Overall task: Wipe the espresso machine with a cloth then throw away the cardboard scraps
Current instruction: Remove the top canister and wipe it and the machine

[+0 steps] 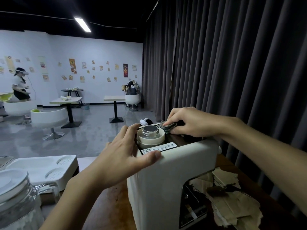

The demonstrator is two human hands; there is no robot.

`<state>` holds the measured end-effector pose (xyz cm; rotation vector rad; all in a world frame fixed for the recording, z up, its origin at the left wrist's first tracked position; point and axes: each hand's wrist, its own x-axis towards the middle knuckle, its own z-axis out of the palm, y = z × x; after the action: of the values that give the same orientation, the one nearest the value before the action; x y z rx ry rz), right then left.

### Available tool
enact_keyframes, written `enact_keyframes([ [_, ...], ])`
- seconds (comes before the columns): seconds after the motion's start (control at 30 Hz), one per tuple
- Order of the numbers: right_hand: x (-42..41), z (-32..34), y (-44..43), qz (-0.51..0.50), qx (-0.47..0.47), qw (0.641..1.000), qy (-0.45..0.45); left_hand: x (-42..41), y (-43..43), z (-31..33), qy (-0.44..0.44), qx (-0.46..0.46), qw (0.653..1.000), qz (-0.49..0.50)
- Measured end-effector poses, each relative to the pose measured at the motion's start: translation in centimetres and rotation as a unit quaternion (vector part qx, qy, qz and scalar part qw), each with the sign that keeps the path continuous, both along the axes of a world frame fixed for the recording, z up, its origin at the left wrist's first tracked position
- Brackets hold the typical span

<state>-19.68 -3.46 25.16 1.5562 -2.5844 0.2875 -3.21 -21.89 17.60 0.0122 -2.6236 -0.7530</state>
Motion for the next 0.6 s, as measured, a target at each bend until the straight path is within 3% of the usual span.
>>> enact_keyframes([
  [0.33, -1.1, 0.0, -3.2, -0.019, 0.006, 0.999, -0.038, 0.1, 0.1, 0.1, -0.003, 0.000, 1.000, 0.003],
  [0.6, 2.4, 0.3, 2.0, 0.016, 0.054, 0.998, 0.036, 0.1, -0.4, -0.5, 0.008, 0.039, 0.999, -0.002],
])
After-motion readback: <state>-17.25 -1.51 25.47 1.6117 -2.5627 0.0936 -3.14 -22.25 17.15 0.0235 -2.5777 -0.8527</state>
